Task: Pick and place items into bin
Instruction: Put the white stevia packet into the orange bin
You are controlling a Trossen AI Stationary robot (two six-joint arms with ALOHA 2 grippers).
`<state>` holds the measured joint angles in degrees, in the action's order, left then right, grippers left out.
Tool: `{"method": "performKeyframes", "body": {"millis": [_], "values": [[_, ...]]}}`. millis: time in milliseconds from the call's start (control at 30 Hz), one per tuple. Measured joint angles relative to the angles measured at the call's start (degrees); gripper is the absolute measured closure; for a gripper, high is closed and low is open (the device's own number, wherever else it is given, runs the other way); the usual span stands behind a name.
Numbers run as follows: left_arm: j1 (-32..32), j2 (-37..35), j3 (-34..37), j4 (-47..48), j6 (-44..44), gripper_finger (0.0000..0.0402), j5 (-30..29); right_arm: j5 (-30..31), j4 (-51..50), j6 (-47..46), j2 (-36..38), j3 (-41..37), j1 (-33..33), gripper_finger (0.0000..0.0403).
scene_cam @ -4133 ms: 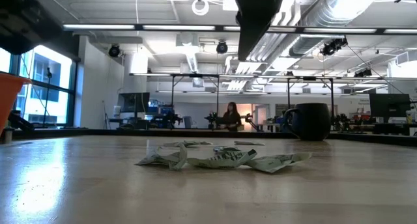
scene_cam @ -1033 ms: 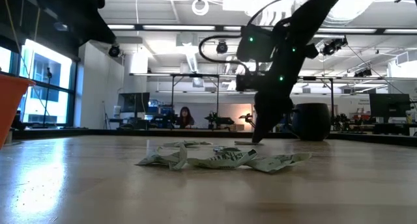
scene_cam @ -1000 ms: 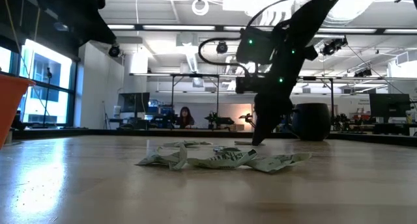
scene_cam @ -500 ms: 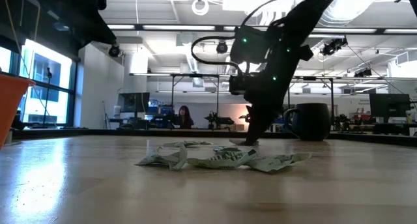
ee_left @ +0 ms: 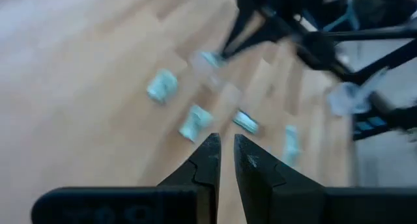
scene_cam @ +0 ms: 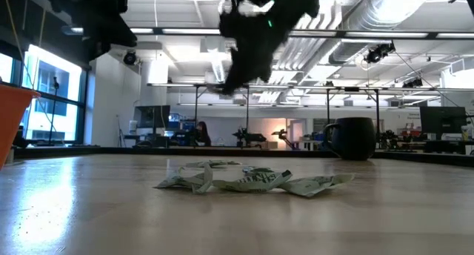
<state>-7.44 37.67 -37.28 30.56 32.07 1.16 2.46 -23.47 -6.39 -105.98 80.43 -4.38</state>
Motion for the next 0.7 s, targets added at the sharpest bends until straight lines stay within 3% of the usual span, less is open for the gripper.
{"method": "performKeyframes", "body": {"millis": [133,400,567,700], "values": [[2.6,2.5,0.0,-7.1,-14.0,0.0311,-7.3,0.1,-3.6,2.4,0.1,6.3,2.2,0.0398],[8.8,15.3,-0.2,-18.3,-42.8,0.0234,-11.2,-1.5,-9.1,0.7,0.1,10.6,4.2,0.0399],[10.6,21.8,-0.2,-24.8,-49.4,0.0188,-13.8,-2.8,-11.9,-1.3,0.1,10.5,4.7,0.0400],[10.6,24.0,-0.3,-30.4,-57.8,0.0173,-14.3,-5.9,-12.0,-2.5,0.1,10.5,4.9,0.0400]]}}
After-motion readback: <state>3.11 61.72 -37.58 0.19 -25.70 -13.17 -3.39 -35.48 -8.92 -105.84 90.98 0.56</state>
